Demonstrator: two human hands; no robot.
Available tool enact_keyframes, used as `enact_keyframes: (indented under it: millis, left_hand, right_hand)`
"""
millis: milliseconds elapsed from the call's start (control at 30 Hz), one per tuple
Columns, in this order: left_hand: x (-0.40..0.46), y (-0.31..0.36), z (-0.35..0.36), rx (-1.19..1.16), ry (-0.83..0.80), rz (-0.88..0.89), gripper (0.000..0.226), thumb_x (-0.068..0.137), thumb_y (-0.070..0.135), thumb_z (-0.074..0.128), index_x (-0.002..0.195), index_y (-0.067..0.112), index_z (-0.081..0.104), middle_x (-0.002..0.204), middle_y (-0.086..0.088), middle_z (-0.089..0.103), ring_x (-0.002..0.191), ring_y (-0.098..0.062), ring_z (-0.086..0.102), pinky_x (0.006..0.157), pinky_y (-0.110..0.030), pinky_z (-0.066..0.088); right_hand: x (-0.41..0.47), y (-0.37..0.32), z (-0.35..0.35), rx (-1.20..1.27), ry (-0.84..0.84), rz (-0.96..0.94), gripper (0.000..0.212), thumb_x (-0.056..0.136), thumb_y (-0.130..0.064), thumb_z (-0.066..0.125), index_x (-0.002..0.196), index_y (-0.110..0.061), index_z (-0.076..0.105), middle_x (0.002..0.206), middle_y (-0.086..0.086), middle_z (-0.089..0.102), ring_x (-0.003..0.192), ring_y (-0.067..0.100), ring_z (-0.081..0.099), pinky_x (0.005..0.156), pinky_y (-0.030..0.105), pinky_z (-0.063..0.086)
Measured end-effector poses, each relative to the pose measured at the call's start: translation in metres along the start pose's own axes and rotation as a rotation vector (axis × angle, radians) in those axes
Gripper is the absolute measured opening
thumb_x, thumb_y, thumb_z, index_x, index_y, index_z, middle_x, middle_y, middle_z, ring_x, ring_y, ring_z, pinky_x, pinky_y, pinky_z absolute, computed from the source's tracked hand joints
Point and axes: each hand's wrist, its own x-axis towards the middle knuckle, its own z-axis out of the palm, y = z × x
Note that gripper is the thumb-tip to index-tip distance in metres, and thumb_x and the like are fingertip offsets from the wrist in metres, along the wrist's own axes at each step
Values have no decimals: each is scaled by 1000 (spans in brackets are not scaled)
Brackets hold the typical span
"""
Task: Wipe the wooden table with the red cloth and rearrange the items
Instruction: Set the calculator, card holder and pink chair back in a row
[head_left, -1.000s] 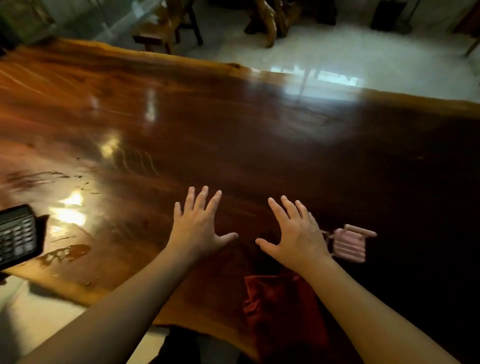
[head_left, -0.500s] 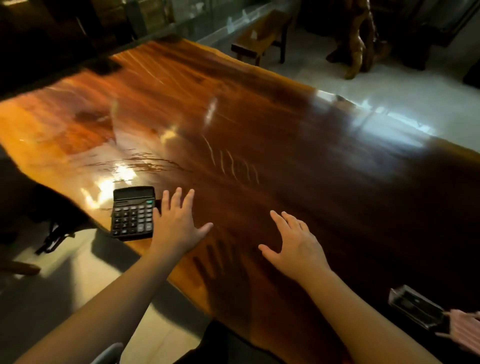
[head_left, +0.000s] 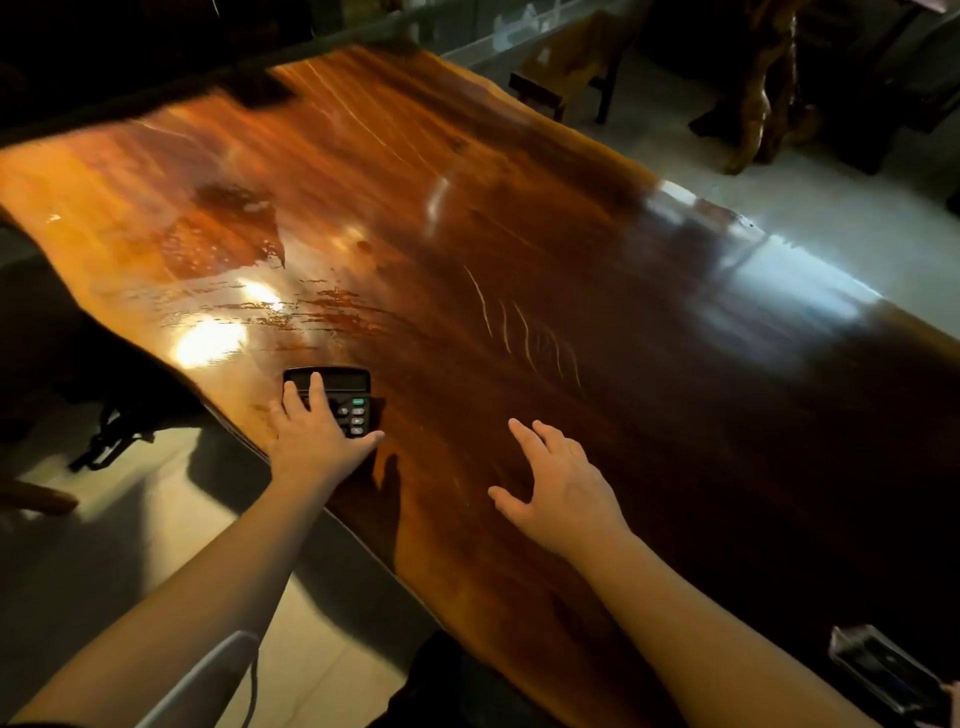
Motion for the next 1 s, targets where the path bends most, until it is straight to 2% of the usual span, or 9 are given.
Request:
enact_keyframes:
  millis: [100, 367, 500, 633, 833, 1000]
  left_hand:
    - [7, 0, 8, -12, -16, -28, 133, 62, 86, 67, 159, 26, -1, 165, -17, 8, 149, -44, 12, 113, -61, 30]
    - [20, 5, 14, 21, 55, -68, 130, 56, 80, 75, 155, 32, 6, 160, -14, 16, 137, -49, 30, 100, -68, 37]
    - [16, 23, 16, -1, 29, -60, 131, 54, 79, 76, 154, 36, 5, 159, -13, 19, 135, -51, 32, 94, -68, 42]
    - [-5, 56, 22, -29, 4, 46, 129, 55, 77, 78, 154, 37, 5, 159, -8, 17, 134, -51, 32, 93, -69, 41]
    - [-70, 143, 43, -40, -34, 249, 125, 58, 70, 83, 155, 32, 14, 154, -5, 19, 130, -49, 36, 91, -67, 44]
    - [-135, 225, 64, 0, -102, 402, 123, 62, 71, 79, 157, 32, 10, 157, -3, 15, 134, -47, 33, 95, -65, 43]
  right_hand:
    - [0, -2, 0, 17, -7, 9, 87, 85, -70, 53, 154, -42, 9, 162, -1, 26, 144, 22, 30, 104, 45, 45]
    - [-15, 10, -1, 51, 8, 82, 87, 83, -71, 54, 152, -46, 7, 162, -4, 24, 143, 22, 31, 105, 47, 45]
    - [-33, 27, -1, 73, 48, 145, 88, 82, -71, 54, 152, -46, 7, 162, -5, 23, 143, 21, 31, 105, 46, 45]
    - [-51, 47, -4, 101, 89, 213, 88, 82, -70, 56, 151, -46, 7, 162, -5, 22, 143, 21, 31, 105, 46, 44]
    - [-102, 98, -10, 159, 181, 325, 87, 83, -68, 58, 153, -43, 11, 161, -4, 25, 143, 21, 31, 105, 44, 45]
    - [-154, 155, -12, 198, 243, 428, 87, 84, -66, 59, 154, -41, 13, 162, -1, 24, 144, 21, 30, 105, 42, 44]
